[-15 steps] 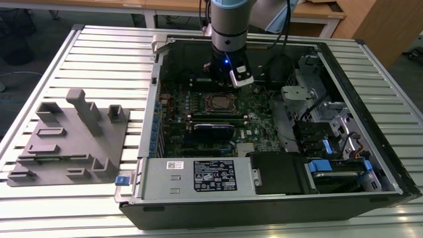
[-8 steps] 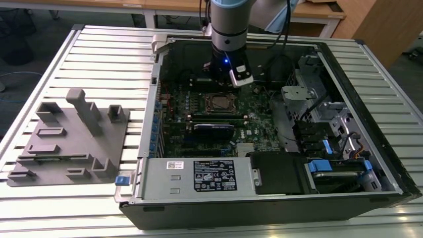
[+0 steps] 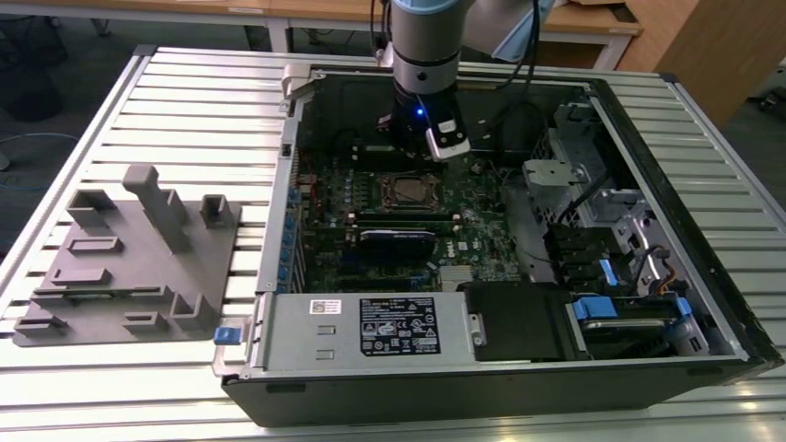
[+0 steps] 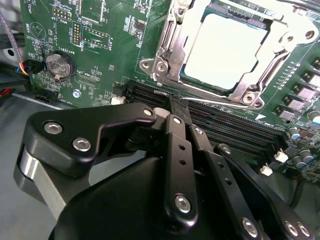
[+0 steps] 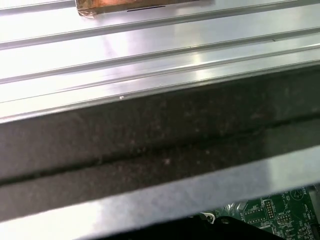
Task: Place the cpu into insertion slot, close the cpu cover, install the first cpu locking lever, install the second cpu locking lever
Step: 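Install the first cpu locking lever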
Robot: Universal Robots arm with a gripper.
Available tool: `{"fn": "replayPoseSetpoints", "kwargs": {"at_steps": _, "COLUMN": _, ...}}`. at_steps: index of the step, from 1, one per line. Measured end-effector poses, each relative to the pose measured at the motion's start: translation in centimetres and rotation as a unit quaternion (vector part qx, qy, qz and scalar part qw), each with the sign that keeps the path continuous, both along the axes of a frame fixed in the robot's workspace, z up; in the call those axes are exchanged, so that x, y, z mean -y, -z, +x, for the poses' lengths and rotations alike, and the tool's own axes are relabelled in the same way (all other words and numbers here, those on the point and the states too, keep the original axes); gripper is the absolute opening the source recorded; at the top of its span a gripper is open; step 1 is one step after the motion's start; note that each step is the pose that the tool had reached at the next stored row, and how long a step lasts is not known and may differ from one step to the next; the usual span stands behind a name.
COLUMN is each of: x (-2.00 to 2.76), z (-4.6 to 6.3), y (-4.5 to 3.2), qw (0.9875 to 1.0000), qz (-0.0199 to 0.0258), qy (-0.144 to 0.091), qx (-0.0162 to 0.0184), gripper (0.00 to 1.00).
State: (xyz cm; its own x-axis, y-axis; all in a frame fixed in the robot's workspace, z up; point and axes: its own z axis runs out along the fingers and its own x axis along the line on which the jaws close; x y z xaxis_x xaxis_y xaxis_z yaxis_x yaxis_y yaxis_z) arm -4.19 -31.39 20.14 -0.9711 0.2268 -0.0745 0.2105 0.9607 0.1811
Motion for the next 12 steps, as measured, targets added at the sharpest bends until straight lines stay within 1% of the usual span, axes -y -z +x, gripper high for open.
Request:
{"fn": "replayPoseSetpoints", "kwargs": {"at_steps": 2, "x": 0.0, "z": 0.0, "y": 0.0, "qw": 1.0, "qz": 0.0, "qy": 0.0, "qx": 0.0001, "gripper": 0.11}}
{"fn": "replayPoseSetpoints", "kwargs": {"at_steps": 6, "x": 0.02, "z": 0.0, "y": 0.05, "qw": 1.0, "qz": -0.0004, "qy": 0.0, "qx": 0.0014, "gripper": 0.11}}
{"fn": "replayPoseSetpoints", "kwargs": {"at_steps": 8, "x": 0.03, "z": 0.0, "y": 0.07, "qw": 1.0, "qz": -0.0018, "qy": 0.0, "qx": 0.0021, "gripper": 0.11}}
{"fn": "replayPoseSetpoints", "kwargs": {"at_steps": 12, "x": 0.03, "z": 0.0, "y": 0.14, "qw": 1.0, "qz": -0.0063, "qy": 0.0, "qx": 0.0042, "gripper": 0.11}}
